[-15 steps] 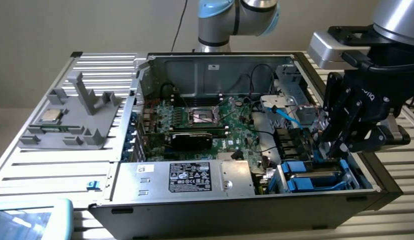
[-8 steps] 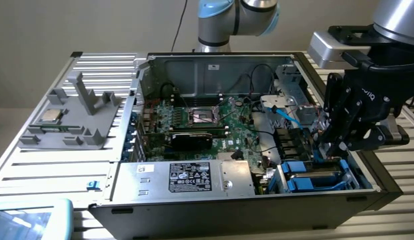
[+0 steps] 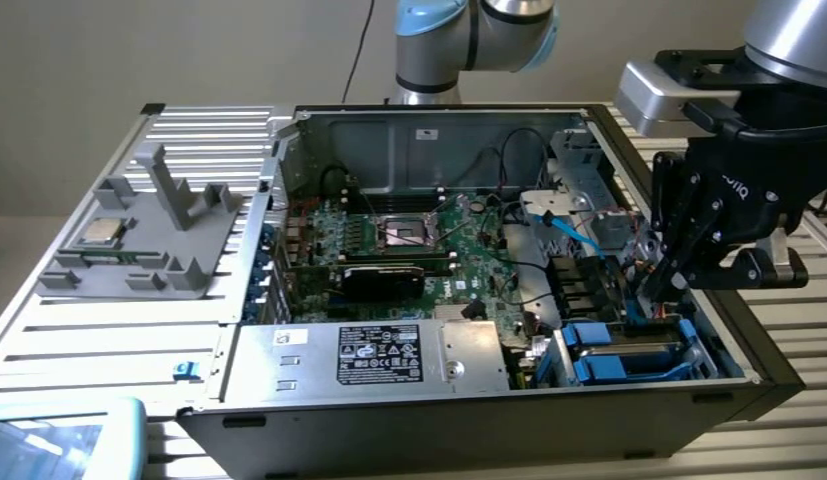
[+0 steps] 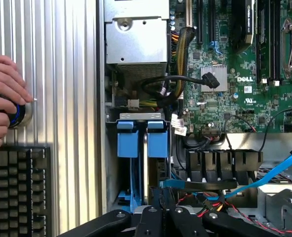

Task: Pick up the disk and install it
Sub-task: 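Insert the second disk wire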

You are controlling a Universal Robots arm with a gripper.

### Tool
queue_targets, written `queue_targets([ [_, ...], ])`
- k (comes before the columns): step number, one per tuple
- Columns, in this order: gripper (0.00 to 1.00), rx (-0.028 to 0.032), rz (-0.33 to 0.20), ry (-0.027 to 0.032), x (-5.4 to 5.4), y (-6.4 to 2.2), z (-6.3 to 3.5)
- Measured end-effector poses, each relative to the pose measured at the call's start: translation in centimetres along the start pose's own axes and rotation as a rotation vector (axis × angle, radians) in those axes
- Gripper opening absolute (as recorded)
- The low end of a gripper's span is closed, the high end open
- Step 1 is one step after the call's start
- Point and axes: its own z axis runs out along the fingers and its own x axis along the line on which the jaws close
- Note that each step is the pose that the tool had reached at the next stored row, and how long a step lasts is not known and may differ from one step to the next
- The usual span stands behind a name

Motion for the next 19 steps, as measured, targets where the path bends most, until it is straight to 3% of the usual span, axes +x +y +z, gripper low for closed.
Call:
queue_targets([
  [4,0.11,0.0032,-0.072,-0.0047,0.0,0.01,0.04],
  [7,0.11,0.0063,-0.127,-0.0123,0.0,0.01,0.07],
  [9,0.11,0.0126,-0.155,-0.0185,0.0,0.01,0.09],
  [19,0.11,0.028,-0.297,-0.0823,0.0,0.01,0.2],
])
